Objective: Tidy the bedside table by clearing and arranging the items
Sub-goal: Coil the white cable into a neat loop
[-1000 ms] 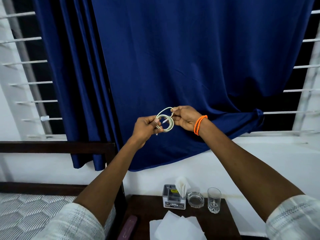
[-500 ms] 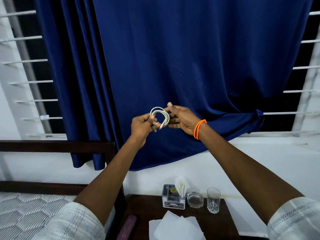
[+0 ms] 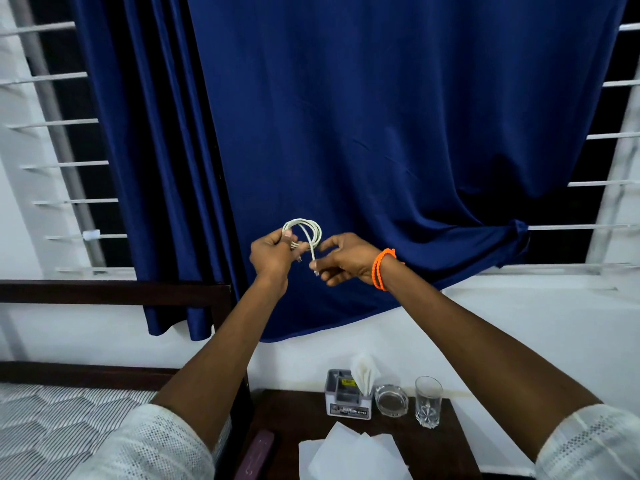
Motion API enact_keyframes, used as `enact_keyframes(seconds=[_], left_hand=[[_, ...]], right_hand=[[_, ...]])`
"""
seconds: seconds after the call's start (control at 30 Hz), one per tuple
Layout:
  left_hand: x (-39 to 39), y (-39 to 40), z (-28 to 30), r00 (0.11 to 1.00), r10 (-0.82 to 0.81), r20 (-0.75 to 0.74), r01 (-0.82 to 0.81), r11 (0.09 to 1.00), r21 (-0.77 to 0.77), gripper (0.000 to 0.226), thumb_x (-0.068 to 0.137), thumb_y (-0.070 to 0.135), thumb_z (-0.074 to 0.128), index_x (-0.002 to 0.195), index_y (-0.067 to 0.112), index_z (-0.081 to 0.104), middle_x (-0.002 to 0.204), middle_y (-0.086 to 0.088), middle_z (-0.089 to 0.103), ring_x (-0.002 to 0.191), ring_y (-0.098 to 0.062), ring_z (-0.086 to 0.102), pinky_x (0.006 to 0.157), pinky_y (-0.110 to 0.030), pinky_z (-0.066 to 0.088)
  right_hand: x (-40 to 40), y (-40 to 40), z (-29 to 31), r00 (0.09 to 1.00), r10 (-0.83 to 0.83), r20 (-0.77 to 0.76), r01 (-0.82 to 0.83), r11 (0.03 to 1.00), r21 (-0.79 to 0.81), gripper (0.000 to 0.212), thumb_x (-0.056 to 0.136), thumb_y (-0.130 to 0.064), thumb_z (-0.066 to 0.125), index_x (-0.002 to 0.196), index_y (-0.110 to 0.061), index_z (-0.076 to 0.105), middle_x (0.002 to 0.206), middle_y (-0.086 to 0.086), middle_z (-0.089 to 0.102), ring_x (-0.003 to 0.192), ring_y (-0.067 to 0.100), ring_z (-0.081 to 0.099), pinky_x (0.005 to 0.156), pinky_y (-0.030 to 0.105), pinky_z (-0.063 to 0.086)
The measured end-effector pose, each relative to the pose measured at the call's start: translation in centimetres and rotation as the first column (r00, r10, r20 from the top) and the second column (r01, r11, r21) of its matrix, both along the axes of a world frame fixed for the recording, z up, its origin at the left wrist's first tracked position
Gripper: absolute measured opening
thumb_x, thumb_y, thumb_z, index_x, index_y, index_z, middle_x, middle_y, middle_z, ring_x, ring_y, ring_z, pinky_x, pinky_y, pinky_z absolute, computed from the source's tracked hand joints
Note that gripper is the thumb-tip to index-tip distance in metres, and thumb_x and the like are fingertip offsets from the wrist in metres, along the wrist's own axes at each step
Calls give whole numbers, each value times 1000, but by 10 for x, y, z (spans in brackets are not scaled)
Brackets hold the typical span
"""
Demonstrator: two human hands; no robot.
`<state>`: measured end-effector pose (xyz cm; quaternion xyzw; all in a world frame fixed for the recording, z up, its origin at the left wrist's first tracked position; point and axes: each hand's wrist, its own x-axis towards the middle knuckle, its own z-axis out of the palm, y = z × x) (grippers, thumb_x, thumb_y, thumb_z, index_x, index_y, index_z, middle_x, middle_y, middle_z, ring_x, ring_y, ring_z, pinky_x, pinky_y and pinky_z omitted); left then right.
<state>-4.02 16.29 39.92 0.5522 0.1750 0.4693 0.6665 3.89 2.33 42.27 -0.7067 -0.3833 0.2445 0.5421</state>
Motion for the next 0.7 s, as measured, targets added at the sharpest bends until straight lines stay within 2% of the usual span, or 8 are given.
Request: enact_keyframes(seconds=[0.07,0.13,0.23,0.3,0.4,0.47,0.53,0.7], left_hand=[[-1,4,2,1000,-11,19,11,1000,-26,19,100,11,64,86,3,73,81,-11,71,75,-25,77,83,-39,64],[-1,4,3,999,-32,39,34,999,-40,19,100,10,64,88,0,73,86,-14,70,77,-27,77,83,-37,64],[-3,4,4,997,-67,46,70,995,-64,19,101,8,63,86,-1,72,84,-13,71,76,-23,77,84,-34,63],[-5,2,4,991,-121,59,126,988,-86,19,101,7,62,86,0,73,83,-11,70,76,-20,76,85,-35,62],[-7,-2,4,980,-183,81,192,975,-116,18,101,5,61,88,0,73,83,-11,69,76,-20,74,82,-32,62],[-7,-5,4,973,-211,94,223,964,-146,17,101,4,60,89,-1,72,84,-11,69,77,-19,73,78,-30,62],[-7,-7,5,969,-228,100,242,955,-172,16,101,3,60,92,-2,71,85,-12,69,77,-19,74,76,-28,62],[-6,-12,4,966,-230,117,249,948,-200,14,101,2,59,94,-1,71,87,-13,72,79,-20,74,74,-27,63]], right_hand=[[0,0,-1,1000,10,12,-9,1000,-16,54,81,-6,80,125,-7,48,82,15,72,61,17,64,58,32,59],[5,2,-2,994,-56,90,56,998,-2,44,82,-5,78,120,-7,55,79,14,71,61,18,64,59,34,60],[16,9,-7,939,-243,243,228,970,89,15,82,-1,75,95,-5,69,72,12,68,63,19,65,71,45,64],[22,11,-10,907,-354,230,316,930,187,9,80,2,74,85,-3,71,70,10,69,64,20,68,73,47,63],[25,12,-8,921,-389,26,361,876,319,14,79,8,72,80,-6,68,77,11,71,75,24,71,74,42,63],[24,13,-6,945,-257,-204,318,870,376,16,83,10,69,84,-5,65,89,16,70,82,28,71,74,37,63],[22,12,-3,925,-104,-366,252,888,386,15,86,10,66,92,-4,64,96,19,71,85,29,72,76,37,63],[17,9,-1,888,54,-457,143,912,385,21,91,8,57,102,-9,65,100,14,72,102,31,69,96,46,55]])
